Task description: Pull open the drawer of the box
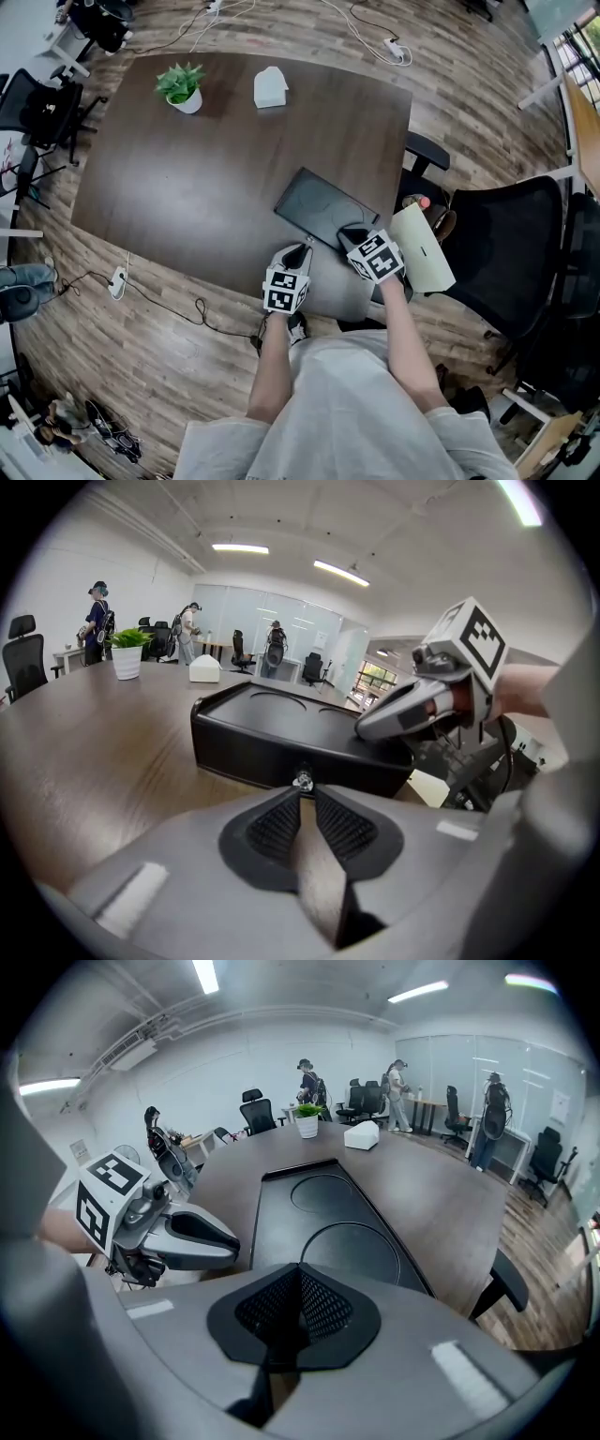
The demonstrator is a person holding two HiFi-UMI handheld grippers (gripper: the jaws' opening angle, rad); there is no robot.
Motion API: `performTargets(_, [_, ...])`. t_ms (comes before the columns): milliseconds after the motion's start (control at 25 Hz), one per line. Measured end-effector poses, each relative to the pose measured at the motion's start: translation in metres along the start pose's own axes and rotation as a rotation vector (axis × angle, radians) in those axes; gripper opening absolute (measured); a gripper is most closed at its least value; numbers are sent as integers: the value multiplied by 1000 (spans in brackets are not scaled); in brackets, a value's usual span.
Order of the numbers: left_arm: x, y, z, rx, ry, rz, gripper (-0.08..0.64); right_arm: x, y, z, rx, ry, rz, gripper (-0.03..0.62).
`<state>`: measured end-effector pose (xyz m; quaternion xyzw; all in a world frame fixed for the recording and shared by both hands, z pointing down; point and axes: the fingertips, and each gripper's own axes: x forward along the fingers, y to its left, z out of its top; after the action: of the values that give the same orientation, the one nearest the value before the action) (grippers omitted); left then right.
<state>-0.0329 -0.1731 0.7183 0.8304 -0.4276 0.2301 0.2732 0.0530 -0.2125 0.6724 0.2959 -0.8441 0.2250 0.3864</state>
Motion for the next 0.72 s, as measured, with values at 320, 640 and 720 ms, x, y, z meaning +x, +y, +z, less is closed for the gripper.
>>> performTargets(320, [6, -3, -5, 20, 14, -11, 135, 0, 0, -1, -7, -9, -6, 2])
performTargets(640, [14, -3, -5, 45, 19, -7, 140, -1, 0, -1, -13, -13, -9, 2])
performTargets(720, [16, -2, -5, 49, 20, -2, 140, 0, 0, 0, -15, -15, -9, 2])
